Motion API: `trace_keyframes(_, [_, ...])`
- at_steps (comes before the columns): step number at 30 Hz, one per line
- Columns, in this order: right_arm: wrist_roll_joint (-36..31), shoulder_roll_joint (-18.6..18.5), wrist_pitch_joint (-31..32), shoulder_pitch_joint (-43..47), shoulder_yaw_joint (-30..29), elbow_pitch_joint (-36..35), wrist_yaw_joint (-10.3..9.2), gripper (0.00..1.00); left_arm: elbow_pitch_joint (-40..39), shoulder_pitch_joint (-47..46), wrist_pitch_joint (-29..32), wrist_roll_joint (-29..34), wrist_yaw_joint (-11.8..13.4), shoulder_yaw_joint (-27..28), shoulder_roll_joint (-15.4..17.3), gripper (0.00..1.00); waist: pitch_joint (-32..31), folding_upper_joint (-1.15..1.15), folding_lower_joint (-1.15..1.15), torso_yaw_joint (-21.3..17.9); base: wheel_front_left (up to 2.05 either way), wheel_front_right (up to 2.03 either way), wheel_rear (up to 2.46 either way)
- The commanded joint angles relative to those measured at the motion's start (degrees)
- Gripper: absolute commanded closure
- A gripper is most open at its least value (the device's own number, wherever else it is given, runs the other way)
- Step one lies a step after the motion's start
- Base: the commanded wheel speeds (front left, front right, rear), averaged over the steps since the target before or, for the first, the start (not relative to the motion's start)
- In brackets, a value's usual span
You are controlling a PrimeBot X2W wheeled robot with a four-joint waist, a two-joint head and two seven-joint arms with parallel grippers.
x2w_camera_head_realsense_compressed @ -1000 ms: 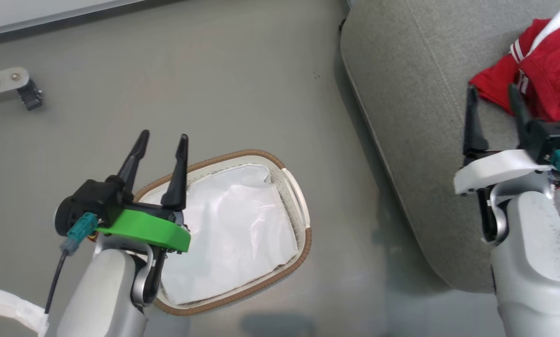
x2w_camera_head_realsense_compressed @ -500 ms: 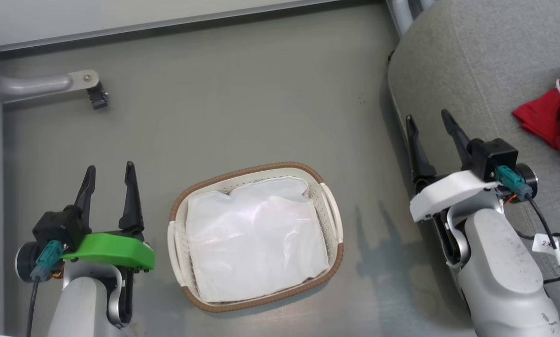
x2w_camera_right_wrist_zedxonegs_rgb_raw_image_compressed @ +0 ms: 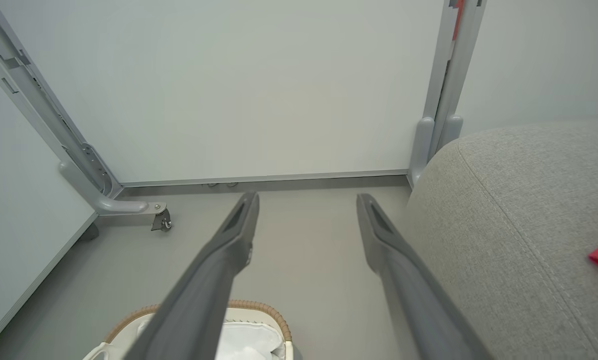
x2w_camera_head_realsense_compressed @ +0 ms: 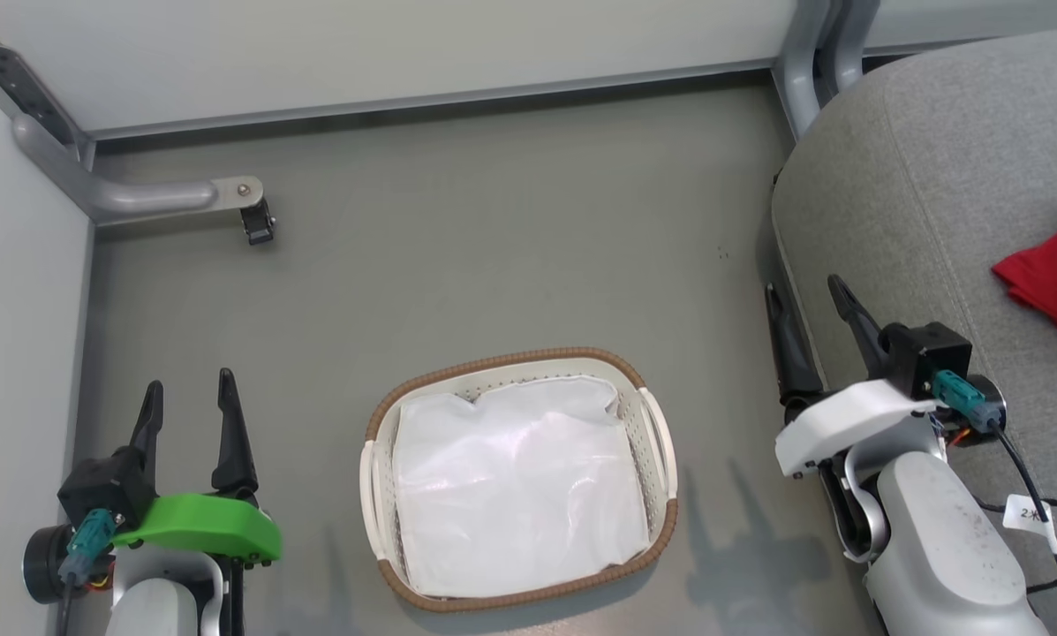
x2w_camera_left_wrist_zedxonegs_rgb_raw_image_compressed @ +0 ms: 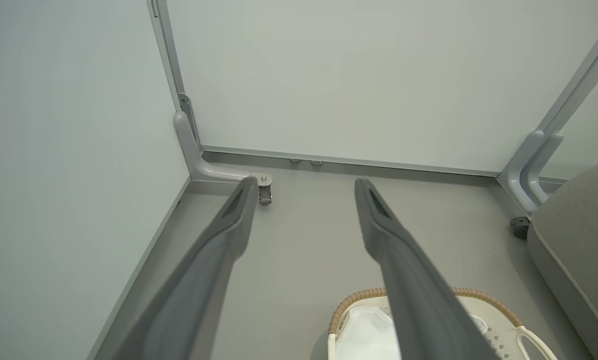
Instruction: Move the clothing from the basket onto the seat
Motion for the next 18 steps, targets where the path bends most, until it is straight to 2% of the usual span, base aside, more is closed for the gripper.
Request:
trace_keyframes(1, [0.48,-0.26,-0.27,1.16,-0.26,0.04,-0.08,0.00,-0.25,1.17,0.05,0.25,0.10,0.04,0.00,0.00,-1.27,0.00,0.00,0.32,0.00,0.00,0.00])
trace_keyframes(18, [1.56,-0.26,-0.27,7.26,0.27,-0.08,-0.08,0.00,-0.14,6.16,0.05,-1.99,0.10,-0.90,-0.34,0.00,-6.64,0.00,0.00,-0.03,0.00,0.00,0.00])
